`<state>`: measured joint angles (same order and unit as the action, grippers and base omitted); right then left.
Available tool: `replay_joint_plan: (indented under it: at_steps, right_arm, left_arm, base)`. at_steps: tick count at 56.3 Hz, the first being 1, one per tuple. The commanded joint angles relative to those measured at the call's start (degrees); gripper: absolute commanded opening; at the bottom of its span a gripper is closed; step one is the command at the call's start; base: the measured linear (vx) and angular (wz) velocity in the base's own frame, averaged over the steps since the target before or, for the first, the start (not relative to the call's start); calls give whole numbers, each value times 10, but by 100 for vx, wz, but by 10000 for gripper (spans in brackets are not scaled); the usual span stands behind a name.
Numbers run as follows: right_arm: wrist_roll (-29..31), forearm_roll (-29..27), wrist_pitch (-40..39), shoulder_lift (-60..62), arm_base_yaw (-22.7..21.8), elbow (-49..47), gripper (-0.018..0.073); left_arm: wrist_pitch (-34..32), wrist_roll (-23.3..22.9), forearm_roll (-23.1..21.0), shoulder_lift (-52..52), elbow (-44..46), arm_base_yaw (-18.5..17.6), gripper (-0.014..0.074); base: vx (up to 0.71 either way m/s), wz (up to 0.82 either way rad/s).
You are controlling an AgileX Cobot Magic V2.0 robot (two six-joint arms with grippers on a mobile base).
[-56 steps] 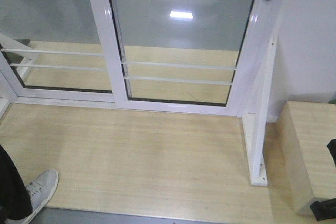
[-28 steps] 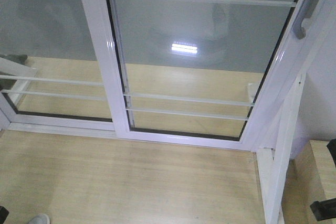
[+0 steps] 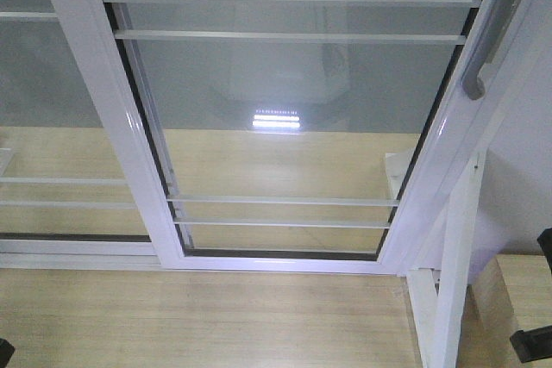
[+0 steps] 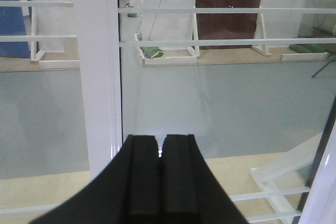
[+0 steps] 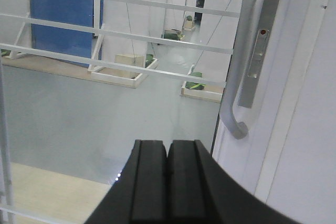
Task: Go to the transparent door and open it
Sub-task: 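Drive up close to the door and stop facing the silver handle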
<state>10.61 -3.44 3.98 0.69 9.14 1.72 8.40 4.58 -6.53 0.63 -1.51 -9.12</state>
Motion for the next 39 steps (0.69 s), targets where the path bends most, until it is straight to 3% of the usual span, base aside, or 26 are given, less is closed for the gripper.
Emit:
replay_joint_plan:
  at_steps: [1, 39]
  right_arm:
    - [6, 4, -47, 7, -1, 1, -6]
    - [6, 4, -46, 5, -2, 1, -6]
  left_arm:
    - [-51, -4, -2, 7, 12, 0, 3]
    - [-50, -4, -2, 7, 12, 0, 3]
  base:
    - [12, -9]
    - [1, -1]
